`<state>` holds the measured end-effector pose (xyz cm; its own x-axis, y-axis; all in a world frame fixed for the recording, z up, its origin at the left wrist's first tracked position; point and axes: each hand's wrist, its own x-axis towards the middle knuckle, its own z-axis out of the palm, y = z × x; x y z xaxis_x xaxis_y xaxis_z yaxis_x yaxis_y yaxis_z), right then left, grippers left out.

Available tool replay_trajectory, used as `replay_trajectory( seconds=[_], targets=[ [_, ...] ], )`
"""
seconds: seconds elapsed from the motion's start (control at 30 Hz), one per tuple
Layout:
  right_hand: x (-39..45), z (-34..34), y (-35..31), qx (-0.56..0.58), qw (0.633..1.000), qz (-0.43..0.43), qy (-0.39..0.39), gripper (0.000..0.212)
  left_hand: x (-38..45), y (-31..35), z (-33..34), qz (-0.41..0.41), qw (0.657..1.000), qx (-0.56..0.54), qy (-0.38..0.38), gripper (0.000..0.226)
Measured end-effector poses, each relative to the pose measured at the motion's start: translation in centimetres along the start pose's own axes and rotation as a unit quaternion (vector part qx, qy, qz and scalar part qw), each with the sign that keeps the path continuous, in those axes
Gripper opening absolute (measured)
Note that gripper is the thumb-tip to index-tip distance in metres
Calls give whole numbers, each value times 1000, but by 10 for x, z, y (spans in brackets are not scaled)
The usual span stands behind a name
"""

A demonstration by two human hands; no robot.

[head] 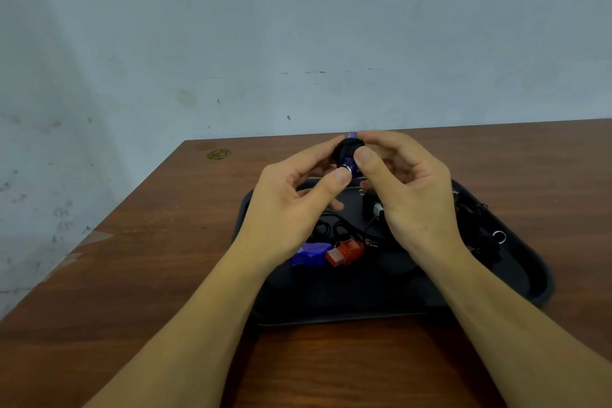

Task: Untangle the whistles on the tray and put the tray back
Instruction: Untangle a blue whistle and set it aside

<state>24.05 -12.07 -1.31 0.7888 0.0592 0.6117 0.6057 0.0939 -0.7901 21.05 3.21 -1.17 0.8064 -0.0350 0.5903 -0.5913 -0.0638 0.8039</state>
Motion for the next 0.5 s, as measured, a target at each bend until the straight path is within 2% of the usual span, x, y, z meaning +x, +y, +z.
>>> replay_trajectory(
  seconds=[0.1,0.27,0.5],
  targets=[
    [-2,3,-2,30,999,-1,-16,19,1,1,0,18,999,16,48,29],
    [-2,3,-3,48,997,3,-57,29,3,4,2,26,994,-38,96,27],
    [-1,5,-2,106,994,24,-26,31,1,2,6,8,997,-48,62,30]
  ],
)
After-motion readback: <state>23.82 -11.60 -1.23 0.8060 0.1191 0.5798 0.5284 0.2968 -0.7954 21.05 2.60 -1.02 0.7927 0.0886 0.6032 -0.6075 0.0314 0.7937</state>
